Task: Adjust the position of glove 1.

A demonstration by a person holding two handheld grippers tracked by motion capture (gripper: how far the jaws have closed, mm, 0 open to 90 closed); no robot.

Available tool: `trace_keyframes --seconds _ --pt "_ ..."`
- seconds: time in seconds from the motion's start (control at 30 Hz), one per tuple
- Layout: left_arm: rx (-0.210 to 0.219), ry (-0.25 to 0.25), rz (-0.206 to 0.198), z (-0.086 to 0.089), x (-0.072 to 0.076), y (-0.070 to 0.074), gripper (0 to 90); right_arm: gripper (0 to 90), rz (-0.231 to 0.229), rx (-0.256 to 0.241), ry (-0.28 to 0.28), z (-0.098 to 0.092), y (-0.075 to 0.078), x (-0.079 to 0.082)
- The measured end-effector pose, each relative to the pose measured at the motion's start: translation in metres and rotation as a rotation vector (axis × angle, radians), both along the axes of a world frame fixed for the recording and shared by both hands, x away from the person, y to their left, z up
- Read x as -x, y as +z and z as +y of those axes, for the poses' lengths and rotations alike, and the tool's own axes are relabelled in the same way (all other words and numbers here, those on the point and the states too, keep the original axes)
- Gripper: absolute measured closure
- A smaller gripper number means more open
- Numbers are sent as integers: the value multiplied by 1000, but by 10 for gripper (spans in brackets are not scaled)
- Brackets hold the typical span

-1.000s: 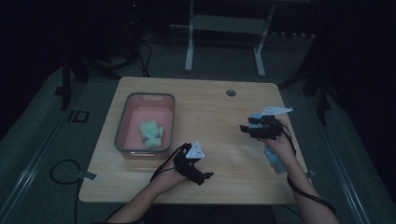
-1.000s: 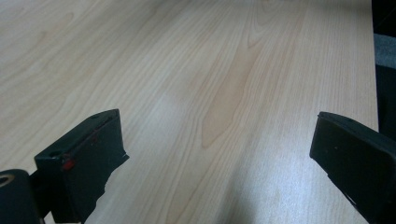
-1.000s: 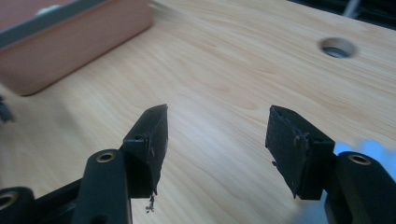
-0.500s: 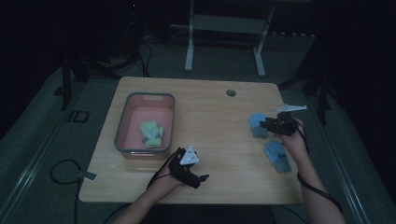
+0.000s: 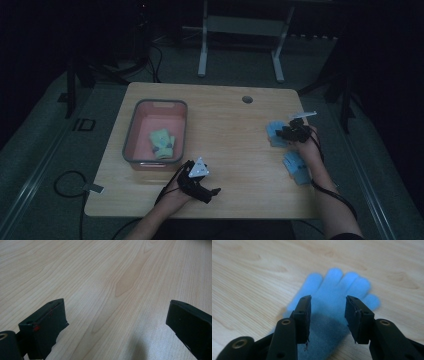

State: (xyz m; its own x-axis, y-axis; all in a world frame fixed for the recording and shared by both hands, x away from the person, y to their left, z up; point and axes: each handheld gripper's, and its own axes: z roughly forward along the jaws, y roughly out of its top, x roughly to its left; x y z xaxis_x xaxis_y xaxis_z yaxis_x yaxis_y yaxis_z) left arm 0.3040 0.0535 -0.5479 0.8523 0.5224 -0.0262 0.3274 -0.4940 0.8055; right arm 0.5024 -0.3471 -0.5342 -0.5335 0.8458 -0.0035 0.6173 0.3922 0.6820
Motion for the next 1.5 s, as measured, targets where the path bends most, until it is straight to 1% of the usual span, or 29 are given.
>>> trace_keyframes --seconds 0.03,0.07,0.17,0.2,0.27,0.3,0.33,0.43,0.5,0.57,0.63,0.73,0.77,0.83,0.87,0.9,0.97,1.07,1.17,1.2,1.27,1.33,1.4,1.43,1.5 --pt "-1 0 -1 0 0 0 27 564 5 11 3 1 -2 -1" --pt "-3 1 -2 0 0 0 27 568 3 32 6 2 -6 -1" --pt "-3 -1 -7 0 2 0 27 594 -7 28 11 3 -9 -1" --pt "-3 0 -9 0 2 -1 27 617 -17 29 17 3 -10 0" --pt "-3 -1 -11 1 2 -1 27 696 -11 26 11 3 -10 0" --pt "-6 0 -13 0 2 -2 27 743 -13 38 13 4 -9 0" --pt "-10 0 -13 0 2 -2 27 771 -9 46 14 6 -9 1" --pt "-5 3 -13 1 2 -2 27 803 3 66 -7 11 -7 2" --pt "0 4 -12 1 2 -2 27 810 20 55 -28 12 -6 1" --pt "-2 3 -16 2 2 -2 27 821 24 62 -40 14 -3 2" --pt "-3 2 -14 2 2 -2 27 824 34 39 -41 14 0 4" --pt "2 3 -18 2 2 -2 27 825 23 4 -31 17 10 10" --pt "-1 3 -20 3 2 -2 27 825 18 -6 -23 20 15 13" --pt "3 5 -19 3 2 -1 27 825 -1 -10 -10 25 24 20" --pt "3 5 -20 3 2 -1 27 825 0 -32 -10 28 29 23" --pt "1 7 -23 4 2 -1 27 824 -6 -39 -3 30 31 26" --pt "5 9 -26 4 2 0 27 824 -19 -53 13 39 39 36" --pt "-2 9 -34 4 2 1 27 824 -39 -78 31 52 47 52" --pt "3 10 -39 5 3 1 27 823 -48 -98 41 66 54 68" --pt "8 10 -40 5 3 1 27 823 -43 -102 48 70 56 73" --pt "7 10 -39 5 3 1 27 822 -52 -92 58 79 60 82" --pt "6 12 -38 5 3 1 27 822 -45 -93 65 87 64 91" --pt "-1 10 -38 5 3 0 27 822 -51 -96 66 92 66 98" --pt "-1 10 -38 5 3 0 27 821 -51 -108 64 97 66 104" --pt "2 8 -38 5 3 0 27 821 -50 -114 67 102 66 110"
